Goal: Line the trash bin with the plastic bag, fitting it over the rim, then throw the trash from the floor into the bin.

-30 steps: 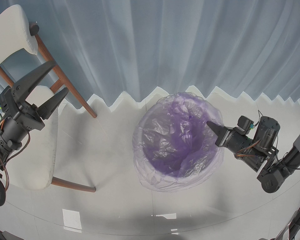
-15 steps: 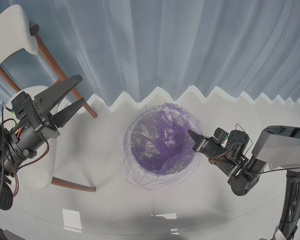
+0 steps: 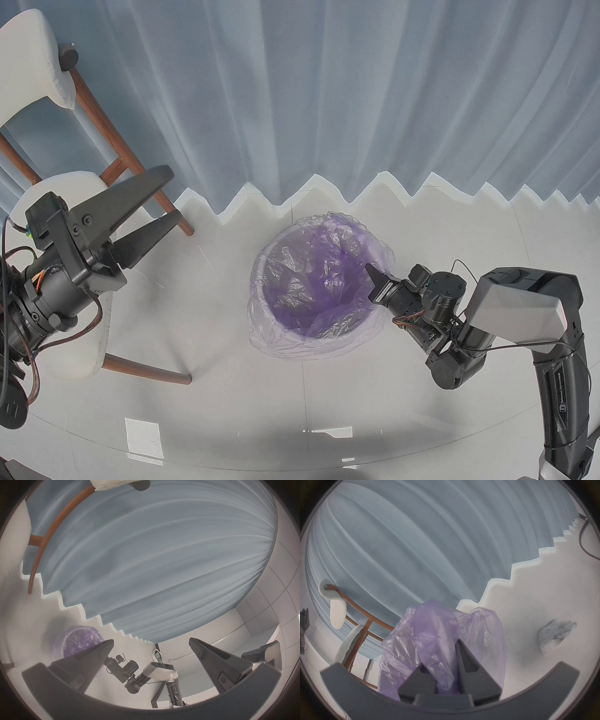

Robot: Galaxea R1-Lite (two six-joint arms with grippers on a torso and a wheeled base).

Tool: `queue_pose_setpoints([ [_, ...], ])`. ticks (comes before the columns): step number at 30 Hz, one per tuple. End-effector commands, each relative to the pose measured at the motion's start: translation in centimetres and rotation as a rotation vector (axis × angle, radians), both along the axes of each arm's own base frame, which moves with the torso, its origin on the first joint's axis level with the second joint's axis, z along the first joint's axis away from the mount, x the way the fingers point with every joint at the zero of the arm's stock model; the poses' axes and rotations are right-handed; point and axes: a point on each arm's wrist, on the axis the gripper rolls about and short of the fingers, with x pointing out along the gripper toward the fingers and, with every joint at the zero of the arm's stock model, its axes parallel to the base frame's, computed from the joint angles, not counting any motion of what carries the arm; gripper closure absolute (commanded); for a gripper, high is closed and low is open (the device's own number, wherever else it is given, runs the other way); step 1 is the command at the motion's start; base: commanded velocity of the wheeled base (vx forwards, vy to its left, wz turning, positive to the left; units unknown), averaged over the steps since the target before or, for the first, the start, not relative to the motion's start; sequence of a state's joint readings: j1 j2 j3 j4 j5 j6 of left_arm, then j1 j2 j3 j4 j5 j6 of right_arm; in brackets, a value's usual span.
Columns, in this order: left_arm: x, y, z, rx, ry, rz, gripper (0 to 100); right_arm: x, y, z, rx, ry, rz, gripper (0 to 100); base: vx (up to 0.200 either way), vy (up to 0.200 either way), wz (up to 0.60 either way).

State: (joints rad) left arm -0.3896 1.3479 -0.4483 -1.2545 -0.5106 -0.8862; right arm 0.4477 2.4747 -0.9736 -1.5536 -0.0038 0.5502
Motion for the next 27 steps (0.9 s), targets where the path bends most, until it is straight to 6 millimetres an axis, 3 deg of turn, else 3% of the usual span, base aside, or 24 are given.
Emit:
queue_pose_setpoints([
  [1, 0.0, -0.2, -0.2, 0.003, 0.006, -0.008, 0, 0.9, 0.1, -1.9, -0.002, 0.006, -0.011, 100, 0.0, 0.0, 0.0],
  [7, -0.1, -0.2, -0.1, 0.002, 0.003, -0.009, 0, 1.7, 0.2, -3.0, 0.022, 0.019, -0.019, 100, 0.0, 0.0, 0.0],
  [20, -0.1, -0.2, -0.1, 0.001, 0.001, -0.011, 0, 1.7, 0.2, -3.2, 0.068, 0.045, -0.017, 100, 0.0, 0.0, 0.0],
  [21, -0.2, -0.2, -0.1, 0.001, 0.0, -0.012, 0, 1.6, 0.2, -3.2, 0.066, 0.048, -0.015, 0, 0.0, 0.0, 0.0],
  [27, -0.3, -0.3, -0.3, 0.004, 0.007, -0.023, 0, 1.5, 0.1, -1.9, 0.08, 0.024, -0.019, 0, 0.0, 0.0, 0.0],
])
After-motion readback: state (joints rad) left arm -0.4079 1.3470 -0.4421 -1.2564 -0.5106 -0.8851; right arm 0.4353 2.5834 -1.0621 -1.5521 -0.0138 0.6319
